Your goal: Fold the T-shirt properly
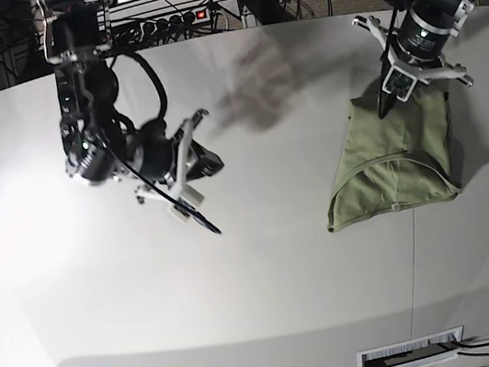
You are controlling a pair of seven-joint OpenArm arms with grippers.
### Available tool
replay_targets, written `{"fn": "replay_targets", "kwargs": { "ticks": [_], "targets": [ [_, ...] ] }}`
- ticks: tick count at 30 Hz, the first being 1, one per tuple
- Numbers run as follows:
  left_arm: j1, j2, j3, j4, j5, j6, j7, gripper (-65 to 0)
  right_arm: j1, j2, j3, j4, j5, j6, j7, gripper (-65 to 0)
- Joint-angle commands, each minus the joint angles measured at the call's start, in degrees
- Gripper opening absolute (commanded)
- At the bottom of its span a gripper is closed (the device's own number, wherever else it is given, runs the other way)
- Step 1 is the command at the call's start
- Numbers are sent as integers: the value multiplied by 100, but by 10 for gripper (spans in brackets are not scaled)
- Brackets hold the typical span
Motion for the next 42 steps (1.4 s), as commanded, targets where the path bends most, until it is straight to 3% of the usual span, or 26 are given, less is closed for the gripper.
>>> {"fn": "replay_targets", "kwargs": {
  "ticks": [1,13,20,28,37,42],
  "targets": [
    [116,2,-85,168,-2,79,-120,-649,-90,22,151,223,94,6,160,-650],
    [1532,782,-970,675,-437,214,-175,-649,-2267,129,1534,1891,87,6,527,-650],
    [2199,1034,-1488,673,-831,208,-223,-649,-3436,192,2387,2538,92,6,645,-650],
    [2988,1281,-1513,662,-929,195,-212,-649,-4715,190,3104,2822,87,6,667,-650],
    [3626,1438,-1513,251,-979,195,-280,-649,-5923,170,3397,2791,52,6,654,-650],
    [3663,1440,-1499,-721,-1580,63,-496,-649,-6312,164,3397,2367,46,6,664,-650]
  ]
}}
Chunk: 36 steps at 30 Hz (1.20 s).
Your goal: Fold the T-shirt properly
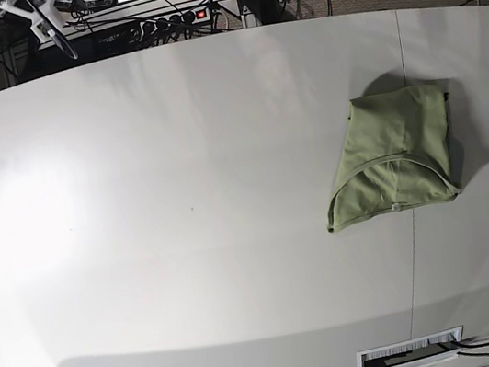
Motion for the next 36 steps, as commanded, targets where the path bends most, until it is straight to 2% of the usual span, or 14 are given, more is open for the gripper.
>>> {"fn": "replay_targets", "kwargs": {
  "ticks": [1,6,13,17,19,26,32,35,36],
  "targets": [
    [105,-17,-17,-149,-149,-74,-111,-649,-98,28,33,-118,33,3,35,-650],
    [-46,15,-15,-1311,-713,-706,-396,-650,-55,39,28,-1285,31,3,509,-650],
    [-887,348,-15,-3047,-905,-1543,-511,-650,619,46,0,-2879,-4,3,525,-650],
    [-1464,363,-15,-4068,-1189,-2020,-520,-650,1130,63,-321,-3652,-514,3,660,-650],
    [-1740,363,-15,-4524,-1189,-2076,-549,-650,1366,138,-636,-4028,-859,3,942,-650],
    [-2568,365,-15,-6015,-1167,-2076,-1309,-650,2358,413,-1681,-5654,-2181,3,2583,-650],
    [-3265,437,-15,-7049,-1141,-2052,-1425,-650,3552,413,-2087,-7545,-2789,3,3526,-650],
    [-3569,564,-15,-7482,-817,-2052,-1497,-650,4089,385,-2243,-8415,-3283,3,4079,-650],
    [-3641,612,-15,-7604,-675,-2052,-1589,-650,4236,367,-2304,-8660,-3434,-219,4247,-650]
  ]
}}
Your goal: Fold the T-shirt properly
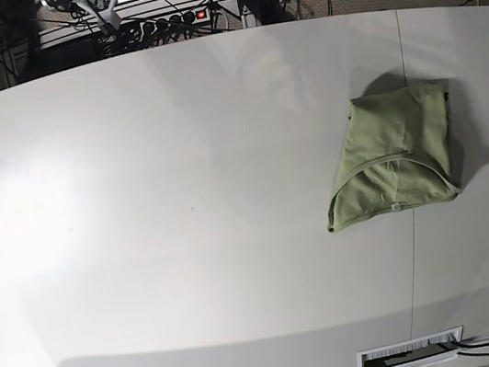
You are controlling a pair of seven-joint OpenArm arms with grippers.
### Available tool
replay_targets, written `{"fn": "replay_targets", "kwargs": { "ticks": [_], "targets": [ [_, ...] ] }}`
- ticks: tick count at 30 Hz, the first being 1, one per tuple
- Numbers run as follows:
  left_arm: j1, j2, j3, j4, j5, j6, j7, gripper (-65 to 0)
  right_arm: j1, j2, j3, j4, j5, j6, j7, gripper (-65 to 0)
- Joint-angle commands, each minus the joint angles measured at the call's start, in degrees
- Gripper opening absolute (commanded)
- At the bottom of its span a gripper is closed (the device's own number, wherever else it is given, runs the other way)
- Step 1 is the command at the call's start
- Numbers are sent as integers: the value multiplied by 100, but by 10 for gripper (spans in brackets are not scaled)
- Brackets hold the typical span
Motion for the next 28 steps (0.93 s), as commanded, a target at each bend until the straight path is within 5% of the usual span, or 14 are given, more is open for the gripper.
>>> {"fn": "replay_targets", "kwargs": {
  "ticks": [1,4,12,19,22,28],
  "targets": [
    [33,-20,-15,-79,111,-46,-103,-650,81,22,-55,-168,-122,-275,179,-650],
    [-87,133,-15,-315,398,-44,-326,-650,354,-13,-328,-651,-442,-1187,588,-650],
    [-90,546,-15,-402,1152,-46,-732,-650,476,-155,-1665,-1147,-262,-2656,636,-650],
    [-94,1023,-15,-407,2033,7,-1091,-650,527,-439,-2769,-1137,540,-3342,144,-650],
    [-94,1180,-15,-407,2304,278,-1180,-650,527,-435,-3018,-1137,927,-3403,120,-650],
    [-94,1204,-15,-387,2275,304,-1235,-650,579,-415,-3060,-1137,981,-3416,109,-650]
  ]
}}
